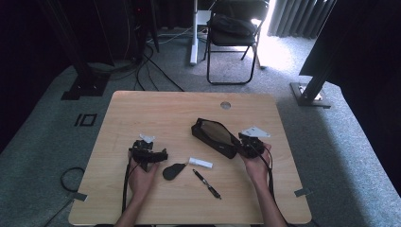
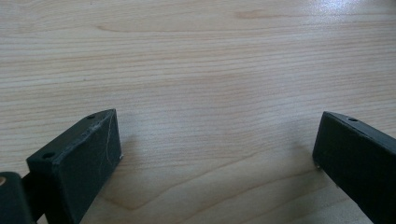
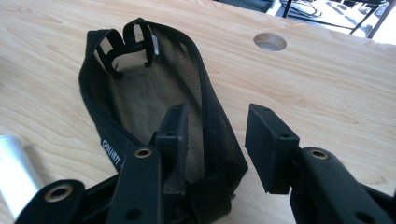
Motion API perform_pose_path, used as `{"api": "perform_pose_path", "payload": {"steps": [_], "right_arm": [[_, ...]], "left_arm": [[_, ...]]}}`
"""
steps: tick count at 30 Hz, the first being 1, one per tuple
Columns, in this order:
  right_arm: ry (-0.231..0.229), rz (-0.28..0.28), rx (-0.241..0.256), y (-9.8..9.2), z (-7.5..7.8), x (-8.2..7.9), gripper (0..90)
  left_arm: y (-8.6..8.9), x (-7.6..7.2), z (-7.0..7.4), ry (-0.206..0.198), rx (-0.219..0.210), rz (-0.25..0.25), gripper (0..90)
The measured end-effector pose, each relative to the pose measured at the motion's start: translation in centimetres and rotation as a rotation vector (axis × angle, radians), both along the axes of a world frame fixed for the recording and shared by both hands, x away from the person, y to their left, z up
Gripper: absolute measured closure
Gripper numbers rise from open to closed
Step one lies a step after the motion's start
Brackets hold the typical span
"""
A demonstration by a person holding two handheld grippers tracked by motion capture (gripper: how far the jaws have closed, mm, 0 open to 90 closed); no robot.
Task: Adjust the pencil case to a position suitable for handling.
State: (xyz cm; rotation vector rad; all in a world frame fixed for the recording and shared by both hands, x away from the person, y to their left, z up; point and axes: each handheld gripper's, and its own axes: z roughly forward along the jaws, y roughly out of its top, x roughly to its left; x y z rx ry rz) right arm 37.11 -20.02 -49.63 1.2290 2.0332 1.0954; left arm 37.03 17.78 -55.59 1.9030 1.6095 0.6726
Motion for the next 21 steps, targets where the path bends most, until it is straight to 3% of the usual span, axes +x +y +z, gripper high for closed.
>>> {"api": "perform_pose_path", "payload": {"steps": [7, 11, 13, 14, 21], "right_arm": [[0.030, 0.007, -0.060, 0.8, -0.7, 1.2, 59.4], [0.038, 0.011, -0.087, 1.0, -1.1, 1.4, 64.8], [0.040, 0.015, -0.081, 1.0, -1.2, 1.4, 64.8], [0.043, 0.030, -0.060, 1.0, -1.3, 1.3, 69.7], [0.027, 0.085, -0.080, 1.6, -1.3, 0.3, 71.7]], "left_arm": [[0.0, 0.0, 0.0, 0.000, -0.001, -0.003, 1.3], [0.0, 0.0, 0.0, 0.000, 0.000, -0.004, 1.3], [0.0, 0.0, 0.0, 0.000, 0.000, -0.004, 1.3], [0.0, 0.0, 0.0, 0.000, 0.000, -0.004, 1.3], [0.0, 0.0, 0.0, -0.002, -0.003, -0.007, 1.3]]}}
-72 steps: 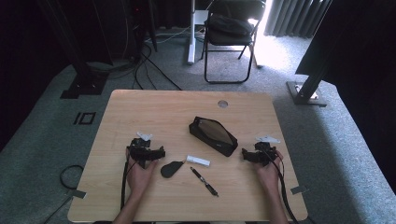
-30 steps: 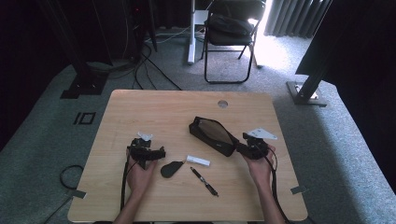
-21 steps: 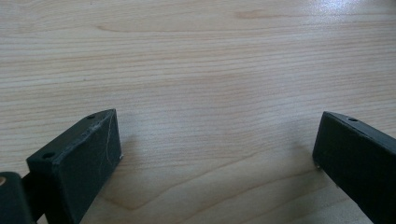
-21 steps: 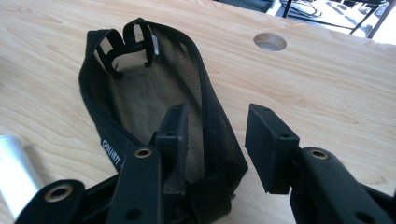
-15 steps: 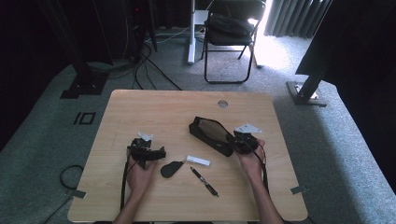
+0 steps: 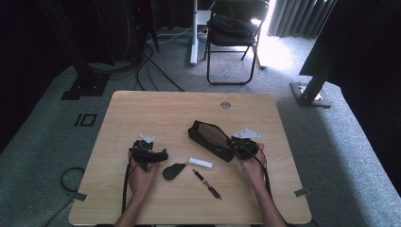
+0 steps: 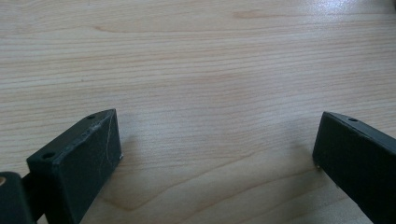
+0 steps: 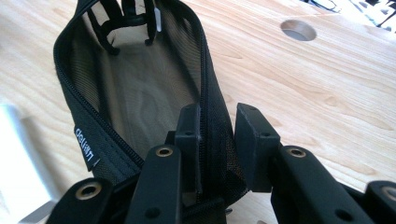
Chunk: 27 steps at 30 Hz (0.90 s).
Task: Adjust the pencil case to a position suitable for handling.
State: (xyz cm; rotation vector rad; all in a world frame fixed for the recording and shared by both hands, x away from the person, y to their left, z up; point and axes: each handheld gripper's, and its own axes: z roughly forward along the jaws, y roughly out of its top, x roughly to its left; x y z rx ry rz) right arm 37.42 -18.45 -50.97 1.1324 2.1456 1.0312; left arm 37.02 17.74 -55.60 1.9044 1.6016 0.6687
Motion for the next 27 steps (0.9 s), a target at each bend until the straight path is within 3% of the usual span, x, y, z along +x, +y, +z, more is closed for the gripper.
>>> {"api": "perform_pose_path", "payload": {"steps": [13, 27], "right_arm": [[-0.008, 0.065, -0.015, 0.9, 0.0, -1.6, 71.6], [-0.007, 0.099, -0.018, 1.2, 0.1, -3.3, 71.2]], "left_arm": [[0.0, 0.0, 0.0, 0.000, 0.000, 0.000, 1.3], [0.0, 0.0, 0.0, 0.000, 0.000, 0.000, 1.3]]}}
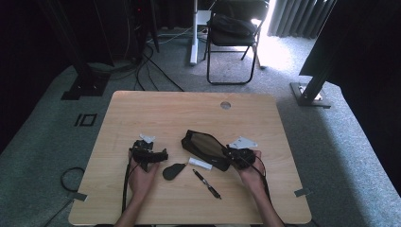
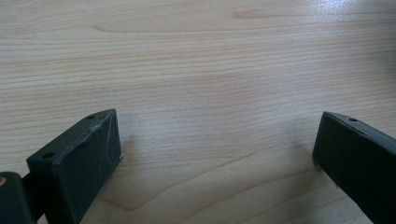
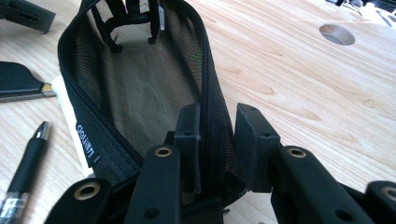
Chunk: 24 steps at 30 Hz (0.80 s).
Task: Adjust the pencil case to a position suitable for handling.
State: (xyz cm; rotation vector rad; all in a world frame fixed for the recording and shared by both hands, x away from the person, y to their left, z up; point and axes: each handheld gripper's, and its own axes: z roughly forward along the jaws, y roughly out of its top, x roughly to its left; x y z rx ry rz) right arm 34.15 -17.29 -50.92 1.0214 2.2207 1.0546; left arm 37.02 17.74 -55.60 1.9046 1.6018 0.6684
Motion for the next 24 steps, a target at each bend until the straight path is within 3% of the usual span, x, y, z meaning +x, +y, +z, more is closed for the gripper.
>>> {"api": "perform_pose_path", "payload": {"steps": [9, 17, 24], "right_arm": [[0.008, 0.012, 0.002, 0.4, 0.1, -0.4, 68.0], [-0.025, -0.006, 0.036, 0.2, 1.1, -0.8, 53.3], [-0.047, -0.002, 0.044, -0.3, 1.9, -1.6, 48.9]], "left_arm": [[0.0, 0.0, 0.0, 0.001, 0.000, -0.005, 1.3], [0.0, 0.0, 0.0, 0.001, 0.001, -0.005, 1.3], [0.0, 0.0, 0.0, 0.001, 0.000, -0.005, 1.3]]}}
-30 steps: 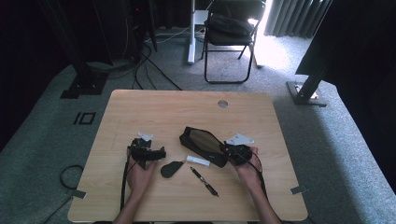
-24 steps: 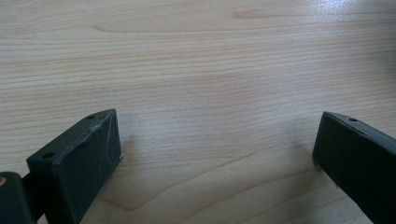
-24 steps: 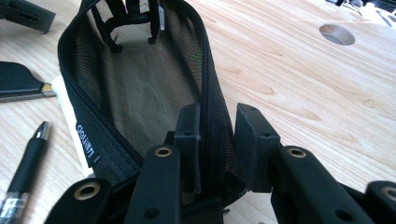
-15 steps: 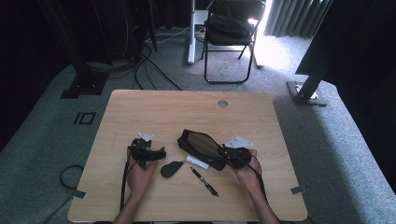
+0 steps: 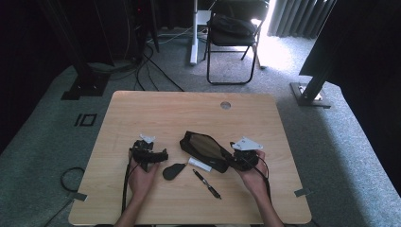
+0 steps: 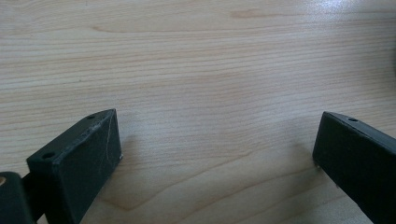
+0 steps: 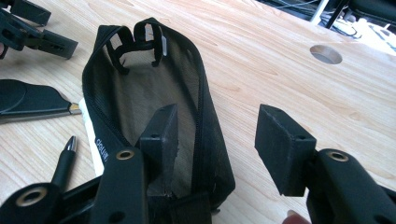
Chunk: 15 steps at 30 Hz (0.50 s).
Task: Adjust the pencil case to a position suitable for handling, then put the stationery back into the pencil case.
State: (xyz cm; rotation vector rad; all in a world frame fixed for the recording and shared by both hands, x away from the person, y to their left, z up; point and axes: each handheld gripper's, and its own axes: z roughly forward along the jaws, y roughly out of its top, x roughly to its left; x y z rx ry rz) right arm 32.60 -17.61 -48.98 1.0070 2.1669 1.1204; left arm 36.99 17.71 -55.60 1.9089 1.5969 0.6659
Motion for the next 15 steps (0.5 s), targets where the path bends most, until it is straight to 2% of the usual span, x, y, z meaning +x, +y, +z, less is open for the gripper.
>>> {"api": "perform_pose_path", "payload": {"steps": [15], "right_arm": [[-0.031, 0.015, -0.002, -0.2, 1.3, -1.8, 44.3]], "left_arm": [[0.0, 0.0, 0.0, 0.000, 0.000, 0.000, 1.3]]}}
